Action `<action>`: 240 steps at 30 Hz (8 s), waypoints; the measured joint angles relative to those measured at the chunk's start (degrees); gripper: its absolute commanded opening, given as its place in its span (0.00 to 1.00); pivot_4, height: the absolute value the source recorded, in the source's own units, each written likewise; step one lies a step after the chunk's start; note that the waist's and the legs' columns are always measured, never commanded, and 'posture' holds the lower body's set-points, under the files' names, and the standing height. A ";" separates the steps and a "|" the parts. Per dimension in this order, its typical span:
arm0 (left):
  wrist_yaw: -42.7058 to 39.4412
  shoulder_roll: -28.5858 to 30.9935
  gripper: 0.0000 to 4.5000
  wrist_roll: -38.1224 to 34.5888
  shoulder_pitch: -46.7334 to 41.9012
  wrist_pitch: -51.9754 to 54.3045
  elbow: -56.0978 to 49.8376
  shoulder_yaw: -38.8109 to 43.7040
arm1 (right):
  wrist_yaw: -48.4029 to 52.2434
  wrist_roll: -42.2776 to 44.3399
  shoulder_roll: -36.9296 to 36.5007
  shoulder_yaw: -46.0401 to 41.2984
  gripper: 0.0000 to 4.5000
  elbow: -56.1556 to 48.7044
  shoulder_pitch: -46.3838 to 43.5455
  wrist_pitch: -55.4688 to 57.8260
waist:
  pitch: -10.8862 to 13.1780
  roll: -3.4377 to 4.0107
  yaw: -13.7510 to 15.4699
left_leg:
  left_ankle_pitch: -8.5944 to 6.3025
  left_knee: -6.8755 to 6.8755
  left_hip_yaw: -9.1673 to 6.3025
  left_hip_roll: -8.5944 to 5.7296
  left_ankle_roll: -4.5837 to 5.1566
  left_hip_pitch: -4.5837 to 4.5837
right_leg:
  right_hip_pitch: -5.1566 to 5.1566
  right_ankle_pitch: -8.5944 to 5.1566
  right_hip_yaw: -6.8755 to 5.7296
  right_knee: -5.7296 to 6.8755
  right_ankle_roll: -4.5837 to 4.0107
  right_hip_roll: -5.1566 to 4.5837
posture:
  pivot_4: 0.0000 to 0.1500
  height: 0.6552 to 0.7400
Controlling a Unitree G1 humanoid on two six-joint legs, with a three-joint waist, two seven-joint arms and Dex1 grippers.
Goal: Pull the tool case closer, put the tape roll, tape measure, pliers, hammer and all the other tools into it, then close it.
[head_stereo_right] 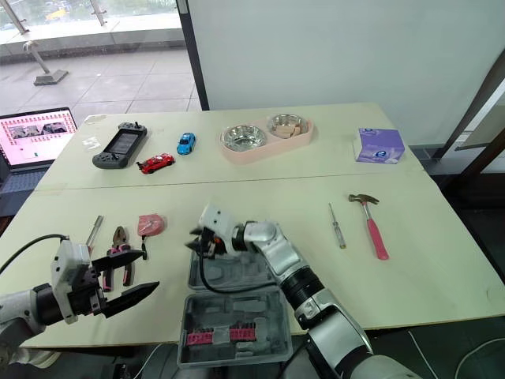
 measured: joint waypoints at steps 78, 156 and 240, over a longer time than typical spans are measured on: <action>45.40 -27.01 1.00 23.90 -29.65 8.97 27.43 -12.70 | -0.86 23.88 -32.03 -13.15 0.99 -32.37 15.53 20.61 | -0.08 -0.58 2.80 | -0.23 0.25 0.77 -0.04 0.40 0.09 | 0.16 0.08 0.30 -0.34 0.31 -0.23 | 1.00 0.95; 53.55 -32.69 0.37 25.95 -29.37 7.89 28.19 -11.31 | -0.15 22.15 -36.89 -15.22 1.00 -27.26 11.09 21.30 | -0.49 0.06 3.18 | -0.21 0.26 0.80 -0.06 0.37 0.13 | 0.22 0.09 0.32 -0.34 0.32 -0.25 | 1.00 0.95; 10.29 -4.37 0.98 17.40 29.50 -0.52 -11.38 -0.01 | 15.81 21.68 -44.98 -15.14 1.00 -33.16 21.73 9.55 | 0.28 -0.87 1.92 | -0.27 0.20 0.85 0.06 0.47 0.01 | 0.16 -0.10 0.27 -0.48 0.09 -0.22 | 1.00 0.95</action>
